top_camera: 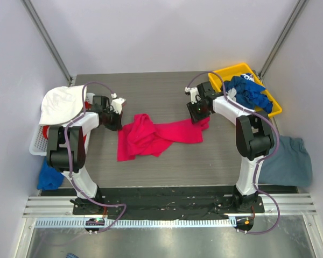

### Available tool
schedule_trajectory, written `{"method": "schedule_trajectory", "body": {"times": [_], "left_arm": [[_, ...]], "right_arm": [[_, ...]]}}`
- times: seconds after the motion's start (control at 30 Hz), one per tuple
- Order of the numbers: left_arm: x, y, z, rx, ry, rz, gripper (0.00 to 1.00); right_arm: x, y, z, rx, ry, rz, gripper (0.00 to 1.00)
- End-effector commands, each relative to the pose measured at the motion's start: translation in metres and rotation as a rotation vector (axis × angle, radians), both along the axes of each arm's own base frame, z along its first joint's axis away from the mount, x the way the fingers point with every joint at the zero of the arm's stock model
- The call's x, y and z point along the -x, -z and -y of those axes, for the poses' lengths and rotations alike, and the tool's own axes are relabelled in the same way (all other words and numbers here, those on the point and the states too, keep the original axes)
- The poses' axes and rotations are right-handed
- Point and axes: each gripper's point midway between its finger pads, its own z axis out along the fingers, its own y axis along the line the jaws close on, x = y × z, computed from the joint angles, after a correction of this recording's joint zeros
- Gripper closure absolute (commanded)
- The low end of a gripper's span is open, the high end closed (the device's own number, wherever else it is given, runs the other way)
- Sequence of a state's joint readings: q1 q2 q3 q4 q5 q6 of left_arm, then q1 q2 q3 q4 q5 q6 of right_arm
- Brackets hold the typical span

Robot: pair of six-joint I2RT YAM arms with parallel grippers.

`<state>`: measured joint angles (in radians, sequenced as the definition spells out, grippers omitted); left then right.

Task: Fold and stack the t-shirts
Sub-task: Flatten the tshirt out

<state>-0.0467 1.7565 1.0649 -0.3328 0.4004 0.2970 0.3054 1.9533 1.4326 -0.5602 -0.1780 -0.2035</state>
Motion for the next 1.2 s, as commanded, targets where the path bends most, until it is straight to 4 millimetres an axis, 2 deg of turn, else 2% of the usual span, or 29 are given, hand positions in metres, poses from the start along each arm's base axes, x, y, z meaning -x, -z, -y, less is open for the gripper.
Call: {"method": "schedule_trajectory", "body": {"times": [0.0, 0.03, 0.17, 0.2, 0.4, 0.53, 0.63, 0.67, 0.77, 0.83, 0.9, 0.93, 1.0, 1.17], "left_arm": [[-0.002, -0.013, 0.001, -0.004, 0.017, 0.045, 1.00], [-0.002, -0.013, 0.002, -0.002, 0.019, 0.043, 1.00], [-0.002, -0.012, 0.001, -0.002, 0.017, 0.041, 1.00], [-0.002, -0.012, 0.001, -0.004, 0.016, 0.043, 1.00], [-0.002, -0.014, 0.001, -0.005, 0.017, 0.047, 1.00], [-0.002, -0.018, 0.002, 0.005, 0.010, 0.051, 1.00], [-0.007, -0.031, 0.003, 0.020, -0.006, 0.078, 1.00], [-0.008, -0.036, 0.005, 0.033, -0.016, 0.081, 1.00], [-0.013, -0.059, 0.008, 0.060, -0.034, 0.116, 1.00], [-0.018, -0.082, 0.009, 0.070, -0.040, 0.158, 1.00], [-0.020, -0.096, 0.008, 0.073, -0.059, 0.179, 1.00], [-0.024, -0.111, 0.008, 0.078, -0.065, 0.214, 1.00], [-0.027, -0.125, 0.006, 0.079, -0.086, 0.238, 1.00], [-0.043, -0.180, -0.002, 0.069, -0.148, 0.361, 1.00]], "right_arm": [[-0.010, -0.011, -0.004, -0.027, 0.001, 0.028, 0.66], [-0.009, -0.009, -0.004, -0.027, 0.002, 0.024, 0.70], [-0.010, -0.009, -0.004, -0.027, 0.002, 0.024, 0.93], [-0.010, -0.009, -0.004, -0.028, 0.003, 0.023, 0.96], [-0.010, -0.010, -0.005, -0.030, 0.006, 0.025, 0.99], [-0.011, -0.025, -0.004, -0.036, 0.017, 0.050, 0.99], [-0.018, -0.050, -0.001, -0.025, 0.029, 0.102, 0.99], [-0.022, -0.069, 0.000, -0.029, 0.034, 0.145, 0.99], [-0.030, -0.100, 0.006, -0.014, 0.056, 0.219, 0.99], [-0.031, -0.120, 0.011, -0.003, 0.072, 0.257, 0.99], [-0.034, -0.143, 0.013, -0.007, 0.083, 0.305, 0.99], [-0.035, -0.150, 0.015, 0.004, 0.092, 0.320, 0.99], [-0.037, -0.168, 0.019, 0.011, 0.105, 0.363, 0.99], [-0.045, -0.212, 0.032, 0.051, 0.154, 0.467, 0.99]]}}
